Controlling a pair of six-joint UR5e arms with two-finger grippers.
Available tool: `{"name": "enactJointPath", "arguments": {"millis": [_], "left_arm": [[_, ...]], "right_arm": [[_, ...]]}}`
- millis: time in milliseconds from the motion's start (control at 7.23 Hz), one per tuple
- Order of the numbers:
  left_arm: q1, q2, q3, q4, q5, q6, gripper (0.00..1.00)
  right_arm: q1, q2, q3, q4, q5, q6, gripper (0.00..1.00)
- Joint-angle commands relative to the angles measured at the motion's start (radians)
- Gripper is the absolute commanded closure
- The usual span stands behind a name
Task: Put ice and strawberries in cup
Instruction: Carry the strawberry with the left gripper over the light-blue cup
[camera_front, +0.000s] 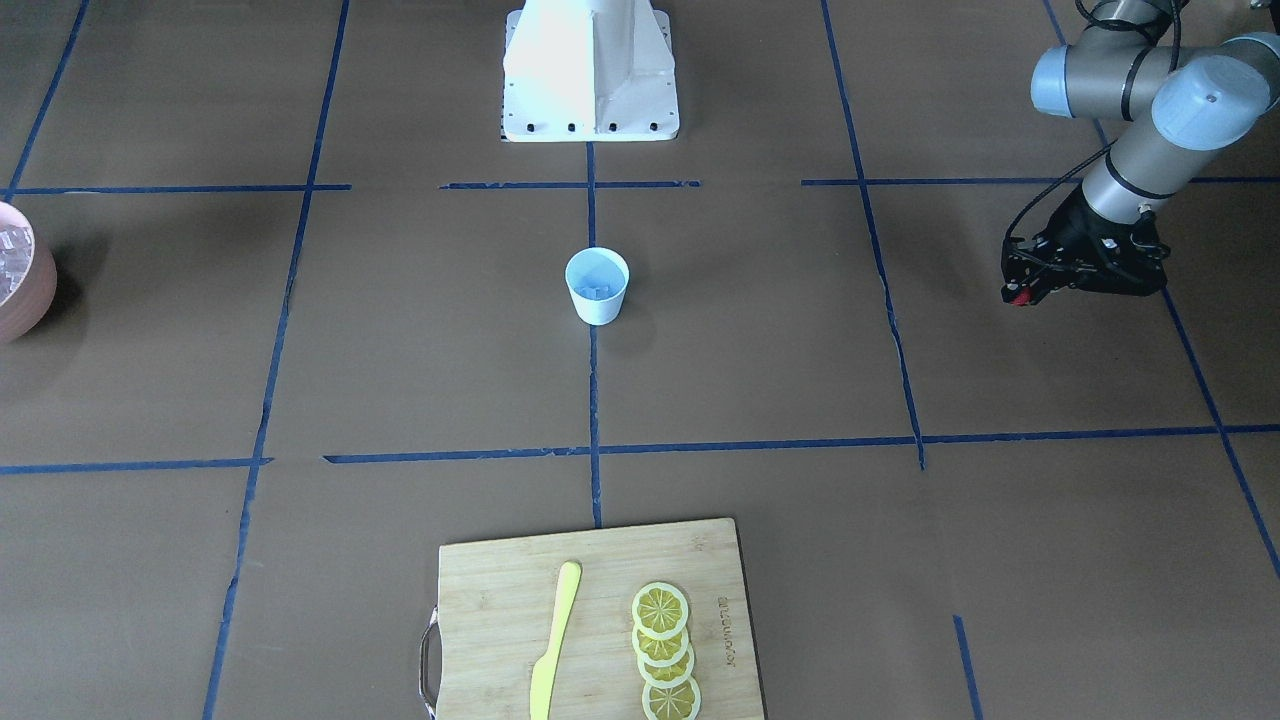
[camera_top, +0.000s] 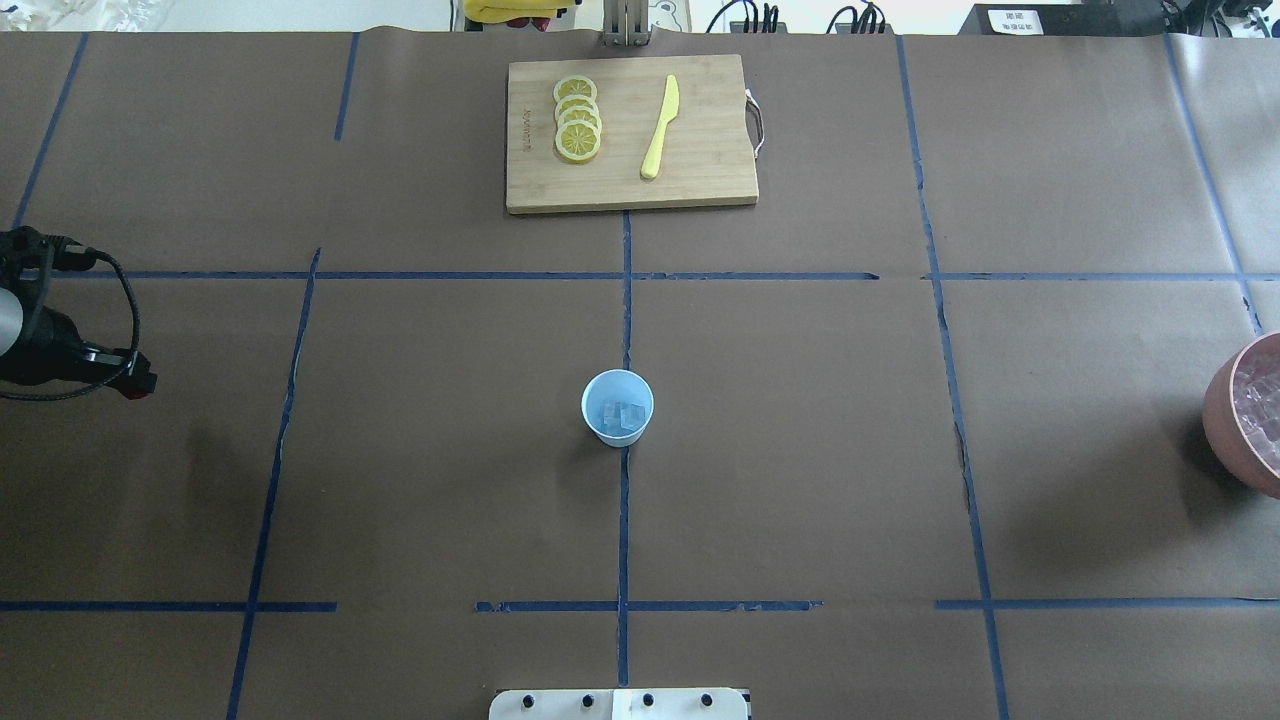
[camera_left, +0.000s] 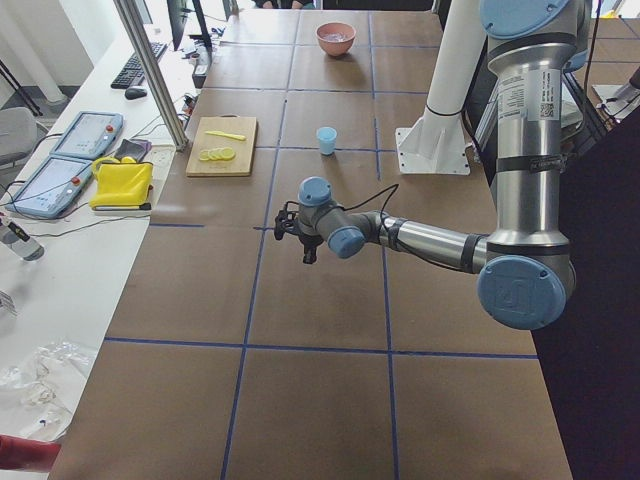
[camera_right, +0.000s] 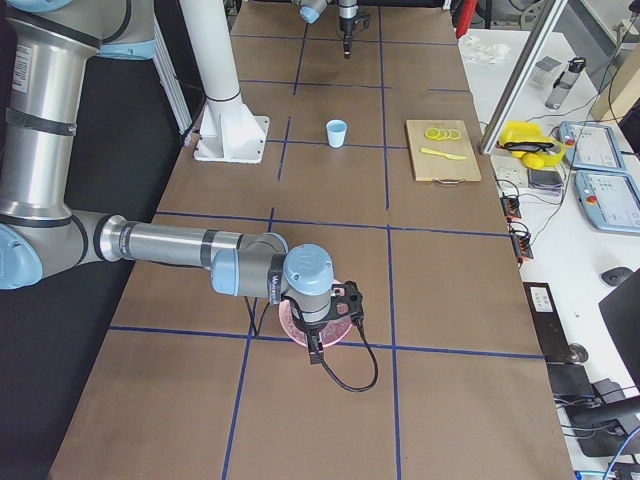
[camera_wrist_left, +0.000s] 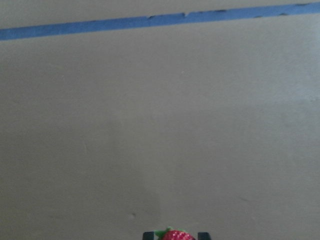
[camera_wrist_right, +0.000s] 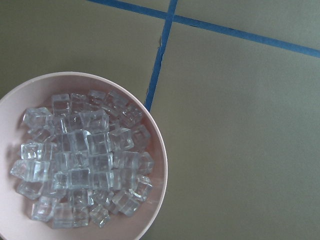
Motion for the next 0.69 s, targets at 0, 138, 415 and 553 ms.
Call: {"name": "enactJointPath", "arguments": {"millis": [0, 138, 415, 553], "left_arm": [[-0.001, -0.176, -0.153, 0.38, 0.0, -0.007, 1.0], [0.002, -0.308, -0.16, 0.53, 0.002, -0.02, 1.0], [0.116, -0.564, -0.134, 0.7, 0.005, -0.283, 1.0], [0.172, -0.65, -0.091, 0.688, 0.029, -0.413, 1.0]], "right_arm": [[0.0, 0.001, 0.003, 0.002, 0.0, 0.0, 0.01], [0.0, 0.001, 0.004, 0.002, 0.0, 0.002, 0.01], [0.0, 0.001, 0.006, 0.002, -0.002, 0.002, 0.01], [0.0, 0.003, 0.006, 0.002, -0.002, 0.002, 0.01]]}}
